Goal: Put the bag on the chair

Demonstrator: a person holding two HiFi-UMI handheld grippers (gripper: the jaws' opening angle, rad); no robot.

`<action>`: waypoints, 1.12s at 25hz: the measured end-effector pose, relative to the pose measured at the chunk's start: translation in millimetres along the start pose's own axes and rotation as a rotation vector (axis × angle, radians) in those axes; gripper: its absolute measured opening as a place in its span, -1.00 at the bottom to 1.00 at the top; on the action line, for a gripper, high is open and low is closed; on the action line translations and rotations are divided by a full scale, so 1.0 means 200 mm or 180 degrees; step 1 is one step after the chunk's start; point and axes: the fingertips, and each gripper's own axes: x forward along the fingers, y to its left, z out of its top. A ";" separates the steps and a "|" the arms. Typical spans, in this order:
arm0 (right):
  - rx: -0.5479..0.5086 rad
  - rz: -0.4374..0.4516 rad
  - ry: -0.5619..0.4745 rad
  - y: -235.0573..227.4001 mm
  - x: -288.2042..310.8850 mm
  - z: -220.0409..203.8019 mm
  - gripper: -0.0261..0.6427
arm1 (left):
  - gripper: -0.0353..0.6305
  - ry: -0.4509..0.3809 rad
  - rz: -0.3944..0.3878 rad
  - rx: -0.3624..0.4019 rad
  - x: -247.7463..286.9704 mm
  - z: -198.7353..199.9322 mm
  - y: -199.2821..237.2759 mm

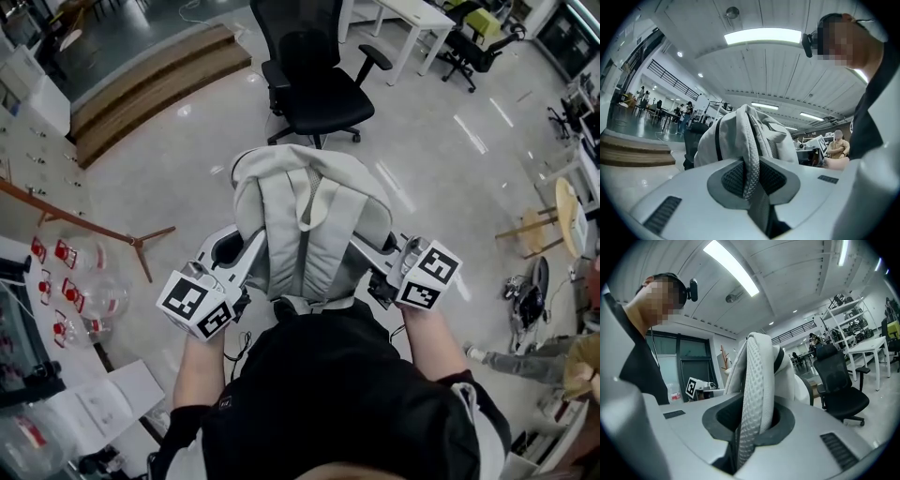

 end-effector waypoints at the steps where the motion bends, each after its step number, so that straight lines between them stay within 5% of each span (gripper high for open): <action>1: 0.0013 0.0001 0.0009 0.00 0.02 0.00 -0.73 | -0.70 -0.0002 0.0010 -0.0009 -0.01 0.00 0.02; 16: 0.0186 -0.0039 0.0144 -0.16 0.18 -0.07 -0.73 | -0.70 0.0148 0.0040 -0.0234 0.07 -0.10 0.23; 28: 0.0296 -0.0027 0.0038 -0.63 0.12 0.10 -0.73 | -0.70 0.0265 0.0030 -0.0232 0.56 -0.02 0.36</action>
